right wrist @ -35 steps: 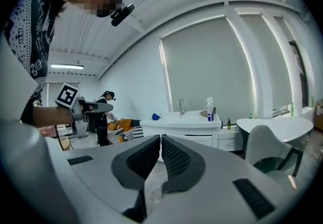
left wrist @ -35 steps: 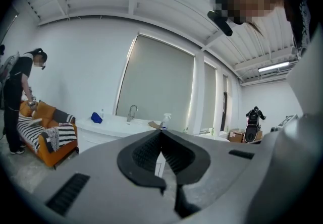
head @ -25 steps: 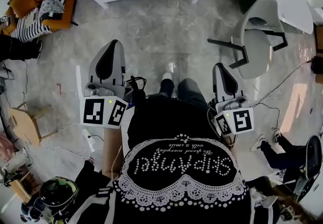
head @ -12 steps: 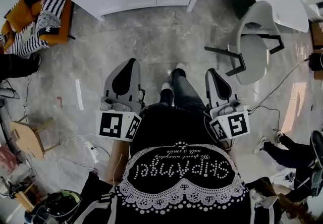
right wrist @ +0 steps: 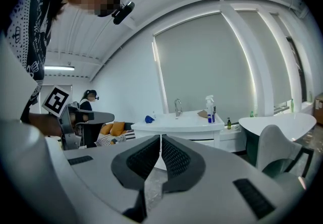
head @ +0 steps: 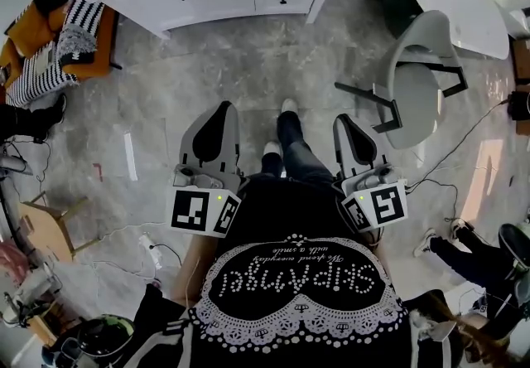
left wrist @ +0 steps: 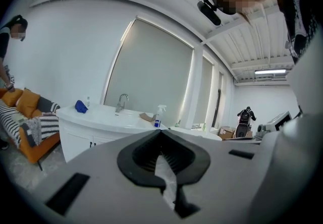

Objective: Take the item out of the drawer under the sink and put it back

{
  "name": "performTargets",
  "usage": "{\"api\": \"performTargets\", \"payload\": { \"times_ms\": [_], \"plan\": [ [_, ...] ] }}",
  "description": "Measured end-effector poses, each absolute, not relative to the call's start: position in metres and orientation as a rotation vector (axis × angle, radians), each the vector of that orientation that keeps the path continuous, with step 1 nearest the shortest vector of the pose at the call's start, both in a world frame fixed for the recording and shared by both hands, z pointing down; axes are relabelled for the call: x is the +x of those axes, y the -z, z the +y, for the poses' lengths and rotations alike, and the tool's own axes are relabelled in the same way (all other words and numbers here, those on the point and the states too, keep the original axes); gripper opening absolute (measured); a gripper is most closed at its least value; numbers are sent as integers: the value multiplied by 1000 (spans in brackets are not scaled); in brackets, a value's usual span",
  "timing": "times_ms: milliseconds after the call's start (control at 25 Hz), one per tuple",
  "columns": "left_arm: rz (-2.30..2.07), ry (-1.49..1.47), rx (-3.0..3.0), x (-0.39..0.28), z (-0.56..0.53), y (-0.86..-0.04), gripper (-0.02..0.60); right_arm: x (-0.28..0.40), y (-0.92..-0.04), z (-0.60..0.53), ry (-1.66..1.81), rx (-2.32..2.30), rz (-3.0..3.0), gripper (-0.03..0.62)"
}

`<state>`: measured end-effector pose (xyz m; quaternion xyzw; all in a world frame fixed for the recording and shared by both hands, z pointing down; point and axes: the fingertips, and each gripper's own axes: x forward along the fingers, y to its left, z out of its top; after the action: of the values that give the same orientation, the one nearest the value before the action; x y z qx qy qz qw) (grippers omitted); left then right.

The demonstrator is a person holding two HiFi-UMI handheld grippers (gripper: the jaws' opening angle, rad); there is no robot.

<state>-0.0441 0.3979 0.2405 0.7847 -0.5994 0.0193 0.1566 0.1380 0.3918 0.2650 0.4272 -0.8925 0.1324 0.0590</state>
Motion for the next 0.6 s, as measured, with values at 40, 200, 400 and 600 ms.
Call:
{"api": "performTargets", "payload": {
  "times_ms": [40,200,400,600],
  "plan": [
    [-1719,-54,2246,-42,392,-241,5,138,-265,383,-399,1288,-2704,26],
    [-1741,-46,2236,-39,360,-241,5,141,-263,344,-393,1281,-2716,26],
    [-1782,-35,2240,-36,320,-231,5,140,-260,298,-395,1243,-2747,26],
    [-1800,-28,2226,-33,291,-227,5,140,-257,270,-378,1205,-2762,26]
  ]
}}
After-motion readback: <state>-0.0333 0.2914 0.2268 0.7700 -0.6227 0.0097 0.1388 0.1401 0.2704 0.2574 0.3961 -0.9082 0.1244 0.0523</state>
